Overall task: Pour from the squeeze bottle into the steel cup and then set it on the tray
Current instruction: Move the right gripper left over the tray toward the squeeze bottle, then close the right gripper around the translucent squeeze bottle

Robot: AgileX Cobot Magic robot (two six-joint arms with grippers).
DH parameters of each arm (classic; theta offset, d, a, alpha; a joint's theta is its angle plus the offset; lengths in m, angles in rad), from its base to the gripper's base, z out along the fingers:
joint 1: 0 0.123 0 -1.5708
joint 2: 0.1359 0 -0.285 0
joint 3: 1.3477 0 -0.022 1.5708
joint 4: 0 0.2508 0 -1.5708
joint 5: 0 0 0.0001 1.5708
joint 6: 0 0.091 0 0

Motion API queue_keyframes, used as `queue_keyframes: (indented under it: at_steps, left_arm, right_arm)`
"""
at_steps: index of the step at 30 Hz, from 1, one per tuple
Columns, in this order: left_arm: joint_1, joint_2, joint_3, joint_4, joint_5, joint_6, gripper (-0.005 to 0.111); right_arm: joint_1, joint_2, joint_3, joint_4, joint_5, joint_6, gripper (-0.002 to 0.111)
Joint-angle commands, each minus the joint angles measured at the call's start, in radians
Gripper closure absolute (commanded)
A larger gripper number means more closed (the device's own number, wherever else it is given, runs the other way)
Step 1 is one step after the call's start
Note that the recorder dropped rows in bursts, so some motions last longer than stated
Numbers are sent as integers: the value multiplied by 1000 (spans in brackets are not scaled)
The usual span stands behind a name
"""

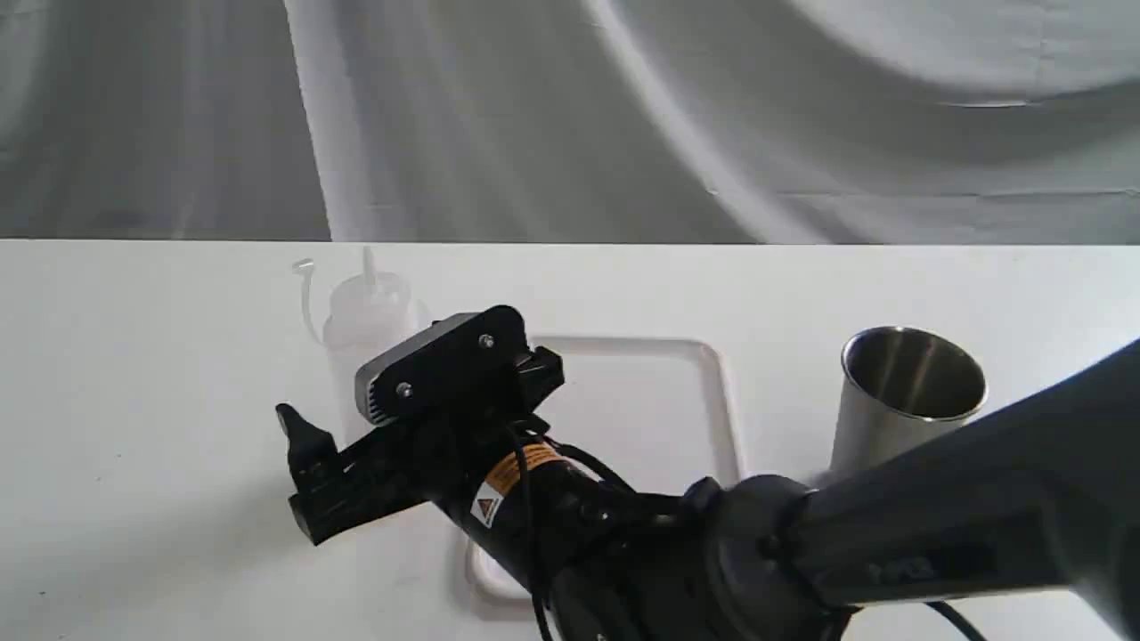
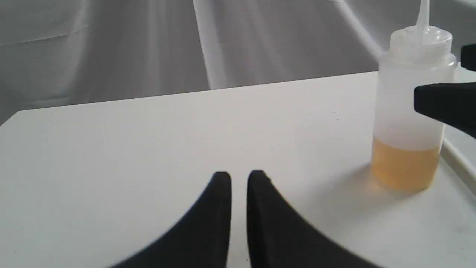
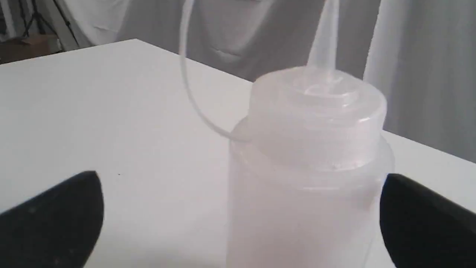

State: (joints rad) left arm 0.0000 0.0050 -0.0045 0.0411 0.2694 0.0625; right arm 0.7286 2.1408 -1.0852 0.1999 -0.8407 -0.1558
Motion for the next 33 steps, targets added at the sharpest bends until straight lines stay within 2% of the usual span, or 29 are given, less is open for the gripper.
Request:
queue_keyframes:
  at_steps: [1,14,19,33]
  left_arm:
    - [-4,-5,4,2,-7,-2,98]
    - [-4,-5,4,2,-7,-2,98]
    - [-4,-5,4,2,-7,-2,98]
    - [-4,-5,4,2,-7,-2,98]
  right_arm:
    - [-11,28,-22,21,10,0,3]
    - [-54,64,-25,30,-3,3,3]
    - [-64,94,-98,18,91,9,3]
    - [-64,212,-250,20,152,13,3]
